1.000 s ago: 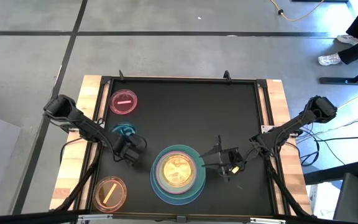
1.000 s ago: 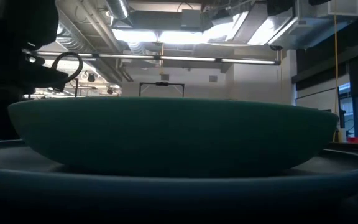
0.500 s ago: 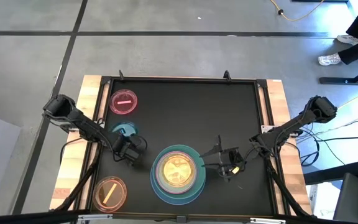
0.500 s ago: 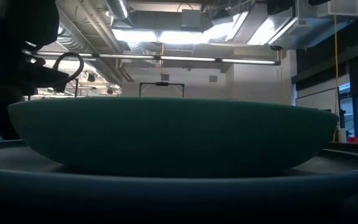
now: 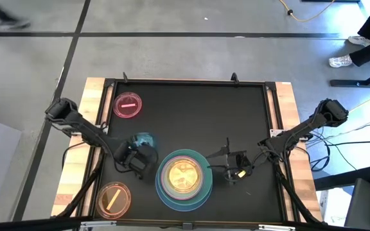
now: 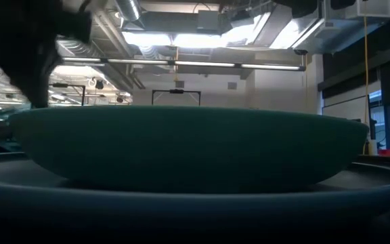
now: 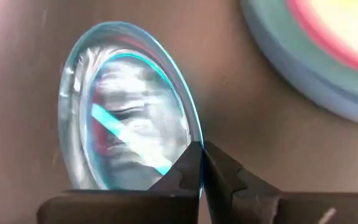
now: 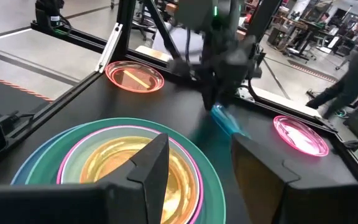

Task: Stack plastic plates
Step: Stack the dark blue plate on top of the orange plate

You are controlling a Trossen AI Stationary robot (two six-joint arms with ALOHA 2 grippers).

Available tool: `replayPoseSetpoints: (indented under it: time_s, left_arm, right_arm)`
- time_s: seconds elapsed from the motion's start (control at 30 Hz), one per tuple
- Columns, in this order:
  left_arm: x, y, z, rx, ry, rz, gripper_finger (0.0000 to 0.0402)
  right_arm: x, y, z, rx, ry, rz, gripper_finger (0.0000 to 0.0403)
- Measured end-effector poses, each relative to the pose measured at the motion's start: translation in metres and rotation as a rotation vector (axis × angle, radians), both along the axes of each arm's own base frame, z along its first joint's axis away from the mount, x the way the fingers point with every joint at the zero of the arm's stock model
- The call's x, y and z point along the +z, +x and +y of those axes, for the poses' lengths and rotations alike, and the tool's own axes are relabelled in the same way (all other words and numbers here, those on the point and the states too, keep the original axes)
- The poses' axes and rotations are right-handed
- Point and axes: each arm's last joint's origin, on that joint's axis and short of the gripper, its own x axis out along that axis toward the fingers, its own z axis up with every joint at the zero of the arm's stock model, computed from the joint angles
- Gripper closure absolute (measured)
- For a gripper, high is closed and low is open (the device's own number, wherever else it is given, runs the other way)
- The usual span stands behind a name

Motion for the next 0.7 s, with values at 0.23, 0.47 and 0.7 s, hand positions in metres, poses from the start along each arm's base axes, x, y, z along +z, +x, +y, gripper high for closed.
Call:
replayPoseSetpoints:
  time_s: [0.23, 0.47, 0.7]
  left_arm:
    - [0.051, 0.026, -0.033, -0.223, 0.016, -0.316, 0.0399]
    - [0.073, 0.043, -0.059, -0.410, -0.031, -0.618, 0.0399]
    - [0.071, 0.045, -0.066, -0.449, -0.035, -0.666, 0.0399]
  right_arm:
    - [0.000, 0.000, 0.000, 0.000, 0.000, 0.000, 0.0236]
    - [0.000, 0.000, 0.000, 0.001, 0.000, 0.001, 0.0236]
    - [0.000, 0.000, 0.000, 0.001, 0.000, 0.001, 0.0236]
